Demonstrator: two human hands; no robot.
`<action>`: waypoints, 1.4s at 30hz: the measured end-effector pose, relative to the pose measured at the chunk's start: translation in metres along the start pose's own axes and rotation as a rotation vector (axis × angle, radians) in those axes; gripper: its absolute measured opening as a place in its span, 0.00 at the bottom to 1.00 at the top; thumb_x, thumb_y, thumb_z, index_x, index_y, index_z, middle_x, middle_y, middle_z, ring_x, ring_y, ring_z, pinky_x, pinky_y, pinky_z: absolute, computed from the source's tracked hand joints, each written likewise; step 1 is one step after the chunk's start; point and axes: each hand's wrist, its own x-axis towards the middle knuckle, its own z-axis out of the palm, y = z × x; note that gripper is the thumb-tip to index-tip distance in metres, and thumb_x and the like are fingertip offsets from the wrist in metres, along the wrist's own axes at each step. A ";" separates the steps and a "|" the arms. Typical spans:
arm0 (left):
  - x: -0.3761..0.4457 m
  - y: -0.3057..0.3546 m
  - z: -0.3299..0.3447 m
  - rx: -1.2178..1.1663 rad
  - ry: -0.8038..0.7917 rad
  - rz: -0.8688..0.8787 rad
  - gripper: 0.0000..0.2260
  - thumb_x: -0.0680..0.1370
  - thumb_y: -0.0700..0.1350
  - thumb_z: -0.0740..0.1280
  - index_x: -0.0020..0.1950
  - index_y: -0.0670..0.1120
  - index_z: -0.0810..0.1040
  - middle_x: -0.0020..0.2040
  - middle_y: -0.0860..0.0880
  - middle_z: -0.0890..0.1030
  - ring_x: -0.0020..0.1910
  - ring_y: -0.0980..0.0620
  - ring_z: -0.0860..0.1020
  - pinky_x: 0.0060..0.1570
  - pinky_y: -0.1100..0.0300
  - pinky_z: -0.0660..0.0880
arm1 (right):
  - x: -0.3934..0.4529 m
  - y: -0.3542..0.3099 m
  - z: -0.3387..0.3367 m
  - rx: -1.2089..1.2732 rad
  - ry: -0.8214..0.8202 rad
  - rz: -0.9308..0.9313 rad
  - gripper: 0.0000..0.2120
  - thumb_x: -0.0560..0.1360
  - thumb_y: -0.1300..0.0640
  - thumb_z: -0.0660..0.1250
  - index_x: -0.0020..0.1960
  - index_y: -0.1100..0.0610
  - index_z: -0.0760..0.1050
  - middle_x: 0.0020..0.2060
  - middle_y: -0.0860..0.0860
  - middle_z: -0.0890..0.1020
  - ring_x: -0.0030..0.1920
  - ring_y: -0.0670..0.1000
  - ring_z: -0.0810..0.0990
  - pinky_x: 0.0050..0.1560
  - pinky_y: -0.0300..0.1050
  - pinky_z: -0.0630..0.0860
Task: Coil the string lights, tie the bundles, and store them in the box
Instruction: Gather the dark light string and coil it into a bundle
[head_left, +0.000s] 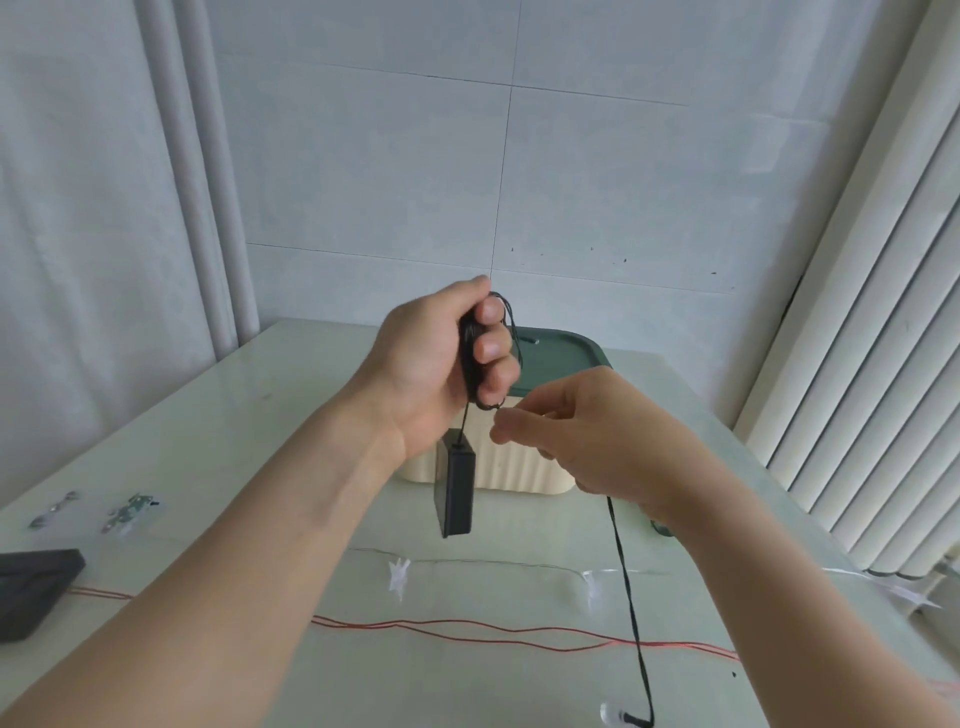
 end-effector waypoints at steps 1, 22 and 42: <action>-0.001 -0.001 0.003 -0.012 0.008 0.022 0.18 0.85 0.48 0.54 0.36 0.46 0.66 0.26 0.49 0.66 0.25 0.47 0.74 0.27 0.60 0.70 | -0.003 -0.003 -0.002 -0.034 -0.008 -0.005 0.09 0.77 0.49 0.69 0.44 0.51 0.85 0.26 0.47 0.69 0.21 0.47 0.61 0.24 0.36 0.61; -0.010 -0.017 0.008 0.847 -0.259 -0.158 0.27 0.85 0.52 0.54 0.30 0.45 0.76 0.21 0.50 0.65 0.20 0.52 0.58 0.21 0.65 0.55 | -0.005 -0.006 0.001 -0.010 0.231 -0.024 0.23 0.68 0.59 0.76 0.53 0.51 0.65 0.50 0.48 0.78 0.31 0.47 0.79 0.30 0.34 0.68; 0.009 0.002 -0.041 0.493 0.064 -0.046 0.17 0.85 0.52 0.56 0.40 0.44 0.72 0.26 0.51 0.59 0.22 0.55 0.54 0.25 0.63 0.49 | 0.003 0.004 -0.012 0.636 -0.234 -0.014 0.15 0.84 0.54 0.59 0.48 0.59 0.81 0.28 0.48 0.62 0.25 0.47 0.60 0.34 0.42 0.71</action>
